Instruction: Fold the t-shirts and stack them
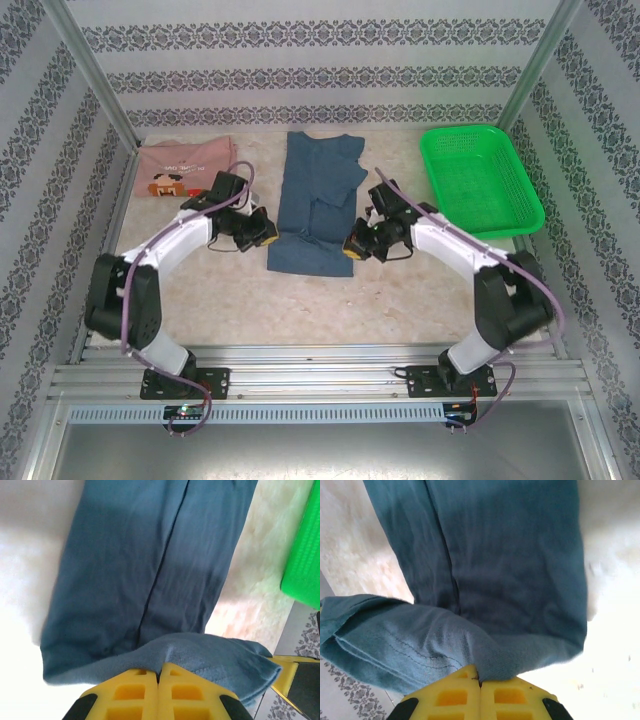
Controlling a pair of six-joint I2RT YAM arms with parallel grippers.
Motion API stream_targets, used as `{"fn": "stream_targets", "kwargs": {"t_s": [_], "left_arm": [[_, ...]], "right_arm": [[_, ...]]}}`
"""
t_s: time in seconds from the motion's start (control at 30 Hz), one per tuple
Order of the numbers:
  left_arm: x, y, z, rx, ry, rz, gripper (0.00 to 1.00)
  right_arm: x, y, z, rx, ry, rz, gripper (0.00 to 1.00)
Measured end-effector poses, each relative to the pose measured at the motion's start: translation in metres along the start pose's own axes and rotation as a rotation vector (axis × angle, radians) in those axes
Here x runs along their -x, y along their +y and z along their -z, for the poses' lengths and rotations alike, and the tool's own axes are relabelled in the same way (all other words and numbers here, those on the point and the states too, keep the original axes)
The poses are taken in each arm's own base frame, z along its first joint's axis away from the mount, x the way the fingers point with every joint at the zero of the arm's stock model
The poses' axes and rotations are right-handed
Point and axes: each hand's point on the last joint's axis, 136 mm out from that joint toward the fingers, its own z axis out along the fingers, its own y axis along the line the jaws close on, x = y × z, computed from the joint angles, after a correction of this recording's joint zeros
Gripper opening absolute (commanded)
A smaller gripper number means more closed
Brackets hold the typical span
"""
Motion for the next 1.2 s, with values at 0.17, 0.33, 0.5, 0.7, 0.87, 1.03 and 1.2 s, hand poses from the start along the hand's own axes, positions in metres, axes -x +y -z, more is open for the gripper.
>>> {"fn": "stream_targets", "kwargs": {"t_s": [0.17,0.33,0.5,0.7,0.87,1.03,1.2], "left_arm": [[0.035,0.003,-0.018,0.001,0.012,0.006,0.0],[0.061,-0.004,-0.032,-0.013,0.017,-0.019,0.0],[0.081,-0.007,-0.043,-0.027,0.023,-0.035,0.0],[0.101,-0.002,-0.052,-0.024,0.027,-0.03,0.0],[0.111,-0.003,-0.061,-0.027,0.032,-0.043,0.0],[0.117,-0.001,-0.071,-0.03,0.047,-0.038,0.04],[0.134,-0.011,-0.077,-0.057,0.033,-0.039,0.3]], "right_arm": [[0.047,0.013,-0.011,0.008,0.002,0.014,0.0],[0.078,0.019,-0.012,0.012,-0.006,0.024,0.0],[0.095,0.014,-0.013,0.011,-0.003,0.013,0.0],[0.108,0.003,-0.023,-0.007,0.016,-0.01,0.0],[0.119,0.001,-0.025,-0.005,0.015,-0.017,0.04],[0.13,-0.004,-0.032,0.008,0.02,-0.039,0.12],[0.149,-0.006,-0.042,0.052,0.005,-0.083,0.32]]}}
